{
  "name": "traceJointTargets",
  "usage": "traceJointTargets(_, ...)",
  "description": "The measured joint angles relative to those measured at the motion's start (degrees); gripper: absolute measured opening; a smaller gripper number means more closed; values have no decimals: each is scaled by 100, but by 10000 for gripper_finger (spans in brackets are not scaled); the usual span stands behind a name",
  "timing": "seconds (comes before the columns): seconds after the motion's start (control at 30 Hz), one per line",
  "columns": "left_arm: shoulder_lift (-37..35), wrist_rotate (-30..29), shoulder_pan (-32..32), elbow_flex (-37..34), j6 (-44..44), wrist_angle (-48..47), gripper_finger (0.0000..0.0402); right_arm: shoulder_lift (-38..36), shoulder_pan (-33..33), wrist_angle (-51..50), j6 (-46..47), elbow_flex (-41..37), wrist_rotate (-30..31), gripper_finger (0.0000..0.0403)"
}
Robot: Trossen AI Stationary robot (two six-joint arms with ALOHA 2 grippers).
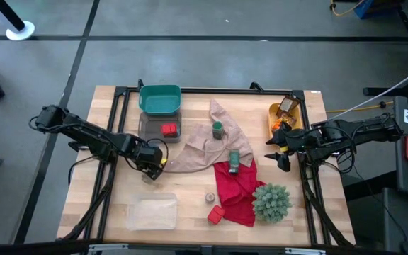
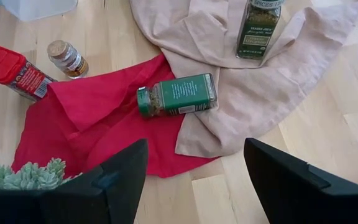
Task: Sort spices by type
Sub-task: Put the left brown seasoning bottle into the transparent bin
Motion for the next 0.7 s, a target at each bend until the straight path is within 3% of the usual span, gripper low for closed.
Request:
traceJointTargets(0.17,-2,512,46,122,-79,14,246,-1,-1,1,0,0,0,266)
traceJointTargets(0.7,1,736,-445,127,-702,-51,249,-1,-1,0,-4,0,-2,266)
